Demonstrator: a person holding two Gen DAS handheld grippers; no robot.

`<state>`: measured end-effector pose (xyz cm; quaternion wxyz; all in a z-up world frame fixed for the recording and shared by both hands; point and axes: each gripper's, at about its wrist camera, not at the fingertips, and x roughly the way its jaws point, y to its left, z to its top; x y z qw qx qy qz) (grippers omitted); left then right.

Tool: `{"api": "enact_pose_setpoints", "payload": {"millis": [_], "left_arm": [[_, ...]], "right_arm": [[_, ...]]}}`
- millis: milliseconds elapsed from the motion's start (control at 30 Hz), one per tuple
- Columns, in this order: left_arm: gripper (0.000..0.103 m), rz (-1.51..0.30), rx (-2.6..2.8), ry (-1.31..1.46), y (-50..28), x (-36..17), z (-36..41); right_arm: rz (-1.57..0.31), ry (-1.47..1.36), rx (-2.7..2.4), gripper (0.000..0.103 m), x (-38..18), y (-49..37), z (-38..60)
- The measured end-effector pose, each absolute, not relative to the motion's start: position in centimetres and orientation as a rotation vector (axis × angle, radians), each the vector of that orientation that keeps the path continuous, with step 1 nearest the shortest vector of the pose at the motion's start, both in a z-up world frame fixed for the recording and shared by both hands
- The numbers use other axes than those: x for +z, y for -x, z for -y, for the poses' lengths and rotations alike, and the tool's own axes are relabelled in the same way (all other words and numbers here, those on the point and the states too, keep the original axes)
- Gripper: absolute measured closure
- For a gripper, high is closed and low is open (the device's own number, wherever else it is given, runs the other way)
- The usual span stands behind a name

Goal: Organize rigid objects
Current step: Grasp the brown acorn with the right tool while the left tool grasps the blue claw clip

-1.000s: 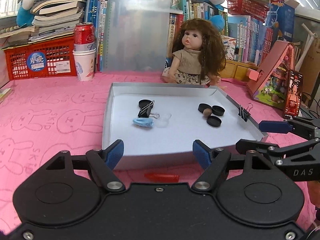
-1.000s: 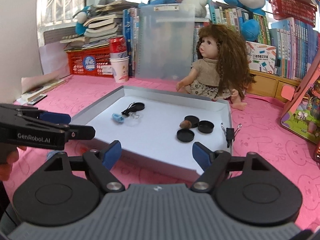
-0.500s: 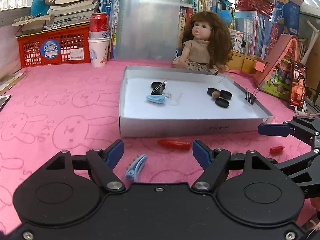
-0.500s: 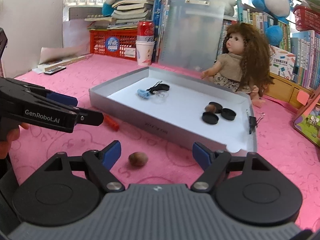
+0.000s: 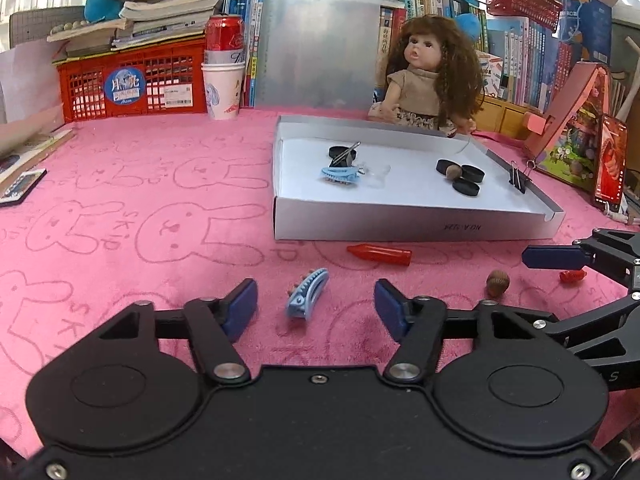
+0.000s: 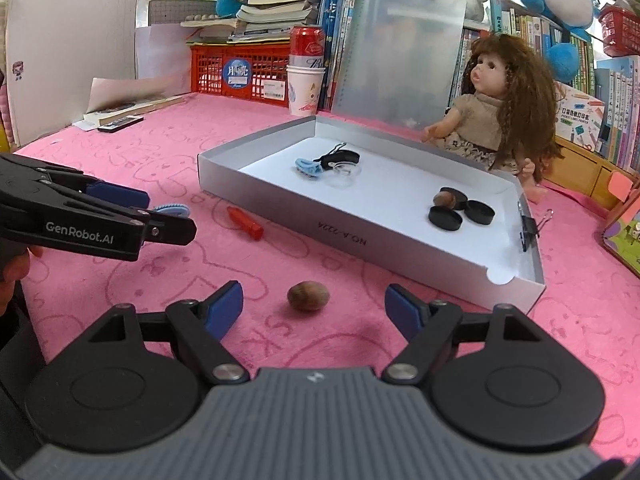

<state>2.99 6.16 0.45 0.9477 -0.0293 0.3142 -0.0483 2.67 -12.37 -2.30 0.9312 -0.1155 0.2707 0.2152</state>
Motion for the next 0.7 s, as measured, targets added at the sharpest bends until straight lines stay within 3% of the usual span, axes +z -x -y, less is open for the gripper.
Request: {"api": "enact_pose_setpoints", "payload": {"millis": [67, 267, 367, 433, 700], "left_arm": [[0.049, -0.635, -0.091, 0.053, -2.99, 0.38, -6.14], [0.078, -0.633, -0.062, 0.025, -3.11, 0.33, -6.05], [0.089, -0.628, -0.048, 0.028, -3.02, 0.39, -6.18], [0.09, -0.623, -0.037, 0.026, -2.94, 0.46, -6.14], [0.09, -0.608, -0.054, 0.032, -2.9, 1.3, -5.88]], "right_arm": [[-0.561, 0.235, 0.448, 0.022, -2.4, -2.71, 12.21], [-0.57, 0.209, 0.461, 0.038, -2.46, -2.82, 12.1], [-0.568, 0.205, 0.47, 0.056, -2.45, -2.76, 12.0], [-0.562, 0.211, 0.464, 0.075, -2.4, -2.63, 11.85], [-0.562, 0.194, 0.435, 0.076, -2.06, -2.89, 12.22]]}}
